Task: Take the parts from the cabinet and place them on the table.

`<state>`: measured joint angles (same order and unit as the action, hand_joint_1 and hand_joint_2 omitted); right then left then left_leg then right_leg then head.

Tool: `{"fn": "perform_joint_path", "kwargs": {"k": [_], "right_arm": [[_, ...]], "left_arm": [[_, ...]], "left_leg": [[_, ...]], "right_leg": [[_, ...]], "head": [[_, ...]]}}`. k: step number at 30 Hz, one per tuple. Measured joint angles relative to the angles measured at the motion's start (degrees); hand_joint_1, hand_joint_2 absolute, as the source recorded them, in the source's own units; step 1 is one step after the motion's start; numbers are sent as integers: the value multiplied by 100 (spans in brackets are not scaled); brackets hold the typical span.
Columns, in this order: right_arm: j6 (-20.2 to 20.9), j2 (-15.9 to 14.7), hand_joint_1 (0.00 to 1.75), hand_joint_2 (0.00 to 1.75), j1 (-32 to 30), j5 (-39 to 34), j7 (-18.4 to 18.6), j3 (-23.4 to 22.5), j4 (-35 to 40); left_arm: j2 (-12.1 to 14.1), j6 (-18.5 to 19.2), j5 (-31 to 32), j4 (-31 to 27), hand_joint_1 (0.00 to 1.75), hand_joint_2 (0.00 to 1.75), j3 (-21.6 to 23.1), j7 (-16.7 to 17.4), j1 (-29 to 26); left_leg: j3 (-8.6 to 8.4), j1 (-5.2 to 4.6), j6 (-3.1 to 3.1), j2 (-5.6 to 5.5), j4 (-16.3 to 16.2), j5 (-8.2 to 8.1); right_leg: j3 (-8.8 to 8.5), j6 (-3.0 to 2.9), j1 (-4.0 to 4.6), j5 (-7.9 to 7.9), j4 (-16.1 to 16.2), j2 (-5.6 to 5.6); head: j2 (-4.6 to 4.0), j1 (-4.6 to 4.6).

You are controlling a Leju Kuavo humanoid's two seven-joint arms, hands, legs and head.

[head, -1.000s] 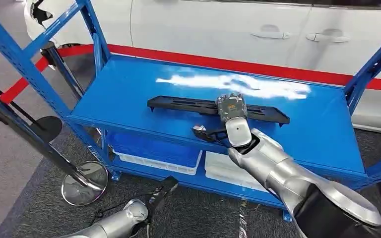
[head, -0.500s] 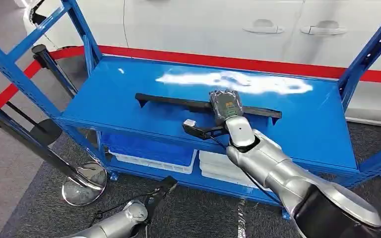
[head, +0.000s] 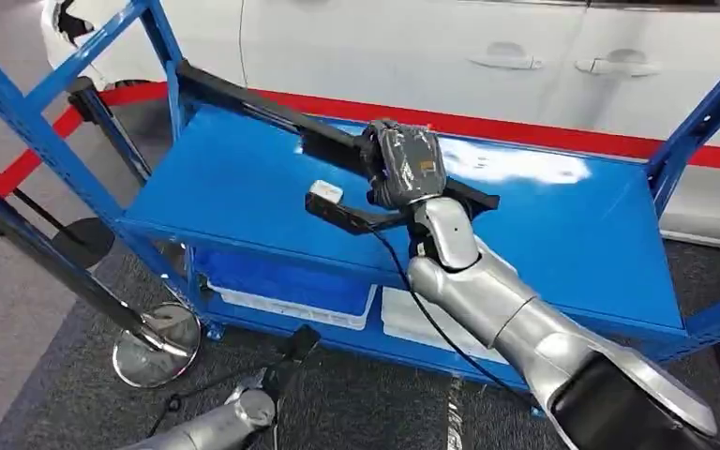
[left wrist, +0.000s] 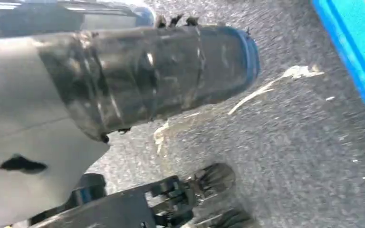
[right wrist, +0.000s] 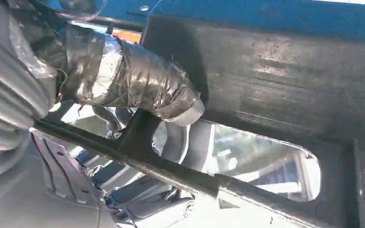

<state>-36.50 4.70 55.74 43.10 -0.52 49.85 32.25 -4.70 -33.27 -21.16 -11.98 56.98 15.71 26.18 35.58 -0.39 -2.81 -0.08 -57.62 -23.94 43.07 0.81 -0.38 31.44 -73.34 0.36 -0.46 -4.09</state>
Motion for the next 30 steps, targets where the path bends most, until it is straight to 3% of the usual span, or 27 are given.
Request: {"fn": "perform_joint_path", "kwargs": {"k": [1, 2, 3, 5, 6, 7, 8, 10, 12, 13, 15, 16, 17, 19, 20, 21, 22, 23, 25, 26, 27, 28, 30], "right_arm": [[-22, -35, 168, 175, -46, 6, 30, -22, 200], [-41, -72, 168, 175, -109, 42, 88, -28, 420], [-63, -131, 168, 175, -181, 107, 163, -35, 715], [-61, -223, 166, 175, -293, 304, 380, -78, 1364], [-52, -276, 166, 175, -348, 385, 468, -112, 1668], [-52, -324, 164, 175, -381, 448, 534, -149, 1994], [-57, -367, 161, 175, -435, 496, 566, -190, 2342], [-68, -478, 161, 175, -568, 566, 634, -288, 2903], [-72, -522, 161, 175, -620, 597, 651, -330, 3228], [-74, -531, 161, 175, -635, 612, 654, -343, 3361], [-89, -603, 161, 175, -735, 632, 658, -415, 3786], [-111, -669, 161, 175, -836, 645, 656, -470, 4070], [-144, -710, 161, 175, -899, 654, 651, -507, 4269], [-214, -758, 161, 175, -964, 662, 651, -577, 4604], [-236, -774, 161, 175, -980, 671, 656, -592, 4707], [-249, -793, 161, 175, -1004, 682, 658, -612, 4834], [-269, -815, 161, 175, -1052, 713, 654, -638, 4981], [-284, -837, 161, 175, -1090, 732, 649, -658, 5098], [-306, -872, 161, 175, -1174, 754, 647, -715, 5309], [-306, -885, 161, 175, -1203, 754, 636, -728, 5385], [-306, -901, 161, 175, -1240, 741, 588, -739, 5486], [-306, -914, 161, 175, -1295, 706, 513, -763, 5615], [-308, -922, 161, 175, -1391, 586, 383, -811, 5871]], "left_arm": [[6, -9, -6, 0, 0, 0, 2, -4, -17], [22, -9, -42, 0, 0, 0, 2, -2, -37], [46, 4, -94, 0, 0, 0, 2, 0, -58], [103, 33, -186, 0, 0, 0, 2, -26, -86], [131, 31, -205, 0, 0, 175, 2, -50, -87], [164, 13, -201, 0, 0, 175, 2, -90, -74], [195, -15, -190, 0, 0, 175, 2, -105, -81], [240, -72, -155, 0, 0, 175, 4, -133, -115], [278, -116, -151, 0, 0, 175, 4, -144, -132], [280, -135, -146, 0, 0, 175, 4, -164, -131], [299, -190, -164, 0, 0, 175, 6, -210, -126], [306, -220, -205, 0, 0, 175, 7, -242, -144], [310, -240, -221, 0, 0, 175, 7, -273, -166], [334, -299, -267, 0, 0, 175, 7, -351, -201], [343, -328, -286, 0, 0, 175, 7, -391, -201], [354, -358, -297, 0, 0, 175, 7, -433, -193], [367, -391, -304, 0, 0, 175, 7, -468, -185], [367, -415, -313, 0, 0, 175, 7, -494, -182], [372, -431, -317, 0, 0, 175, 7, -511, -189], [378, -433, -319, 0, 0, 175, 7, -514, -191], [382, -433, -319, 0, 0, 175, 7, -509, -199], [385, -433, -321, 0, 0, 175, 7, -505, -193], [387, -422, -345, 0, 0, 175, 7, -487, -198]], "left_leg": [[-2, 1, -1, -1, -9, -9], [-4, 9, 5, -7, -28, -23], [-5, 27, 17, -17, -63, -51], [-1, 63, 89, -23, -195, -153], [34, 65, 134, -22, -274, -211], [108, 16, 174, -28, -377, -246], [122, 16, 185, -28, -358, -244], [91, 35, 207, -21, -326, -228], [121, 54, 245, -17, -393, -295], [170, 47, 274, -12, -569, -442], [517, 73, 314, -12, -1359, -840], [688, 74, 322, -12, -1719, -953], [746, 74, 318, -12, -1832, -935], [539, 68, 272, -13, -1389, -572], [317, 51, 227, -14, -923, -314], [121, 28, 171, -15, -480, -156], [25, 11, 158, -14, -406, -249], [1, -37, 136, -19, -275, -188], [-37, -61, 95, -24, -201, -233], [-67, -57, 80, -25, -124, -203], [-151, 43, 82, -9, 25, -129], [-185, 14, 77, -8, 83, -103], [-188, 14, 55, -3, 68, -104]], "right_leg": [[167, 19, -18, 76, -303, -1], [236, 41, -36, 22, -379, -6], [162, 61, -55, -154, -187, -8], [-268, 104, -104, -664, 730, -19], [-379, 119, -120, -649, 1011, -19], [-439, 81, -78, -595, 1087, -7], [-406, -4, -80, -603, 1042, 7], [-407, -63, -49, -606, 1049, 19], [-438, -159, -107, -626, 1098, 18], [-448, -170, -110, -632, 1119, 21], [-454, -183, -103, -638, 1128, 22], [-455, -190, -87, -633, 1127, 15], [-455, -195, -74, -629, 1127, 15], [-469, -200, -56, -626, 1127, 39], [-484, -200, -50, -625, 1128, 56], [-498, -199, -50, -625, 1136, 60], [-502, -176, -52, -644, 1189, 60], [-502, -146, -59, -662, 1204, 60], [-503, -86, -76, -700, 1252, 48], [-528, -50, -64, -722, 1290, 47], [-502, -26, -51, -680, 1276, 32], [-475, -5, -49, -594, 1173, 24], [-153, 18, -50, -178, 420, 22]], "head": [[0, -2], [0, -2], [0, 0], [0, 0], [0, 0], [0, 22], [0, -7], [0, -7], [0, -9], [0, -38], [0, -88], [0, -90], [0, -87], [0, -92], [0, -87], [0, -90], [0, -79], [0, -94], [0, -109], [0, -114], [0, -89], [0, -92], [0, -66]]}}
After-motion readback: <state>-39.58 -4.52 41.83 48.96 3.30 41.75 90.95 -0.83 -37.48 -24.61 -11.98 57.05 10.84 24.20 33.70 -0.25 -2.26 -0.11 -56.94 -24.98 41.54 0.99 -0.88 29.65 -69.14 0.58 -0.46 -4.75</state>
